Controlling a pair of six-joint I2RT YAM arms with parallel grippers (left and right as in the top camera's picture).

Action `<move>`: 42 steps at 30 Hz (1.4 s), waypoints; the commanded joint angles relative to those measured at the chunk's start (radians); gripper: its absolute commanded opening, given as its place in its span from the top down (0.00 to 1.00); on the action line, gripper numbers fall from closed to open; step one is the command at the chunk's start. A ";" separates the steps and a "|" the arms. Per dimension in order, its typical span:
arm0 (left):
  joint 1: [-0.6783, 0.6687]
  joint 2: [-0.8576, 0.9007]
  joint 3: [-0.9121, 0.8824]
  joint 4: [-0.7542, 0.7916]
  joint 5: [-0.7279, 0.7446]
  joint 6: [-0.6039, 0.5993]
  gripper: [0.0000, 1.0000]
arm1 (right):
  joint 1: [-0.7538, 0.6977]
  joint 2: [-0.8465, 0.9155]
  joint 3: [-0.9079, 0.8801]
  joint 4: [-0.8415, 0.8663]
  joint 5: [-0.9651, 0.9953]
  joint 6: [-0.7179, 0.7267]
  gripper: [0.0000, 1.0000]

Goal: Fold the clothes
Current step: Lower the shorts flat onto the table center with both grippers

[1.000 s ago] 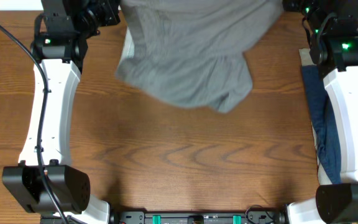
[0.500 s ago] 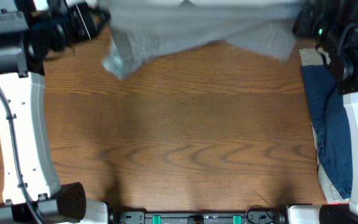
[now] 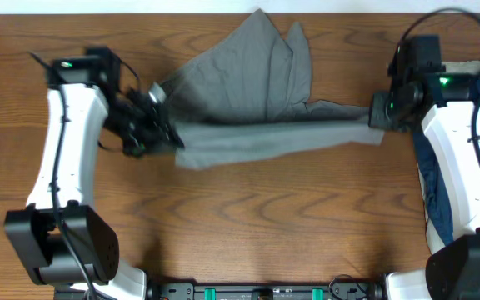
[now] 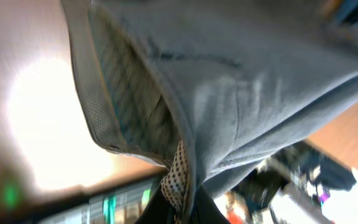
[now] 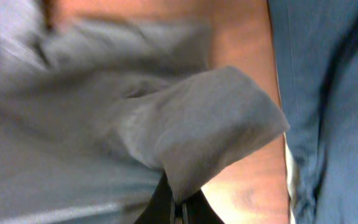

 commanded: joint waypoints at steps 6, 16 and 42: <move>-0.086 -0.011 -0.265 -0.118 -0.164 0.104 0.90 | -0.039 -0.004 -0.092 -0.169 0.179 0.014 0.99; -0.018 -0.101 -0.263 0.050 -0.312 -0.050 0.36 | -0.050 -0.020 -0.083 -0.174 0.183 0.034 0.21; 0.065 0.206 -0.261 0.856 -0.363 -0.272 0.20 | 0.060 0.023 -0.071 0.563 -0.359 -0.087 0.53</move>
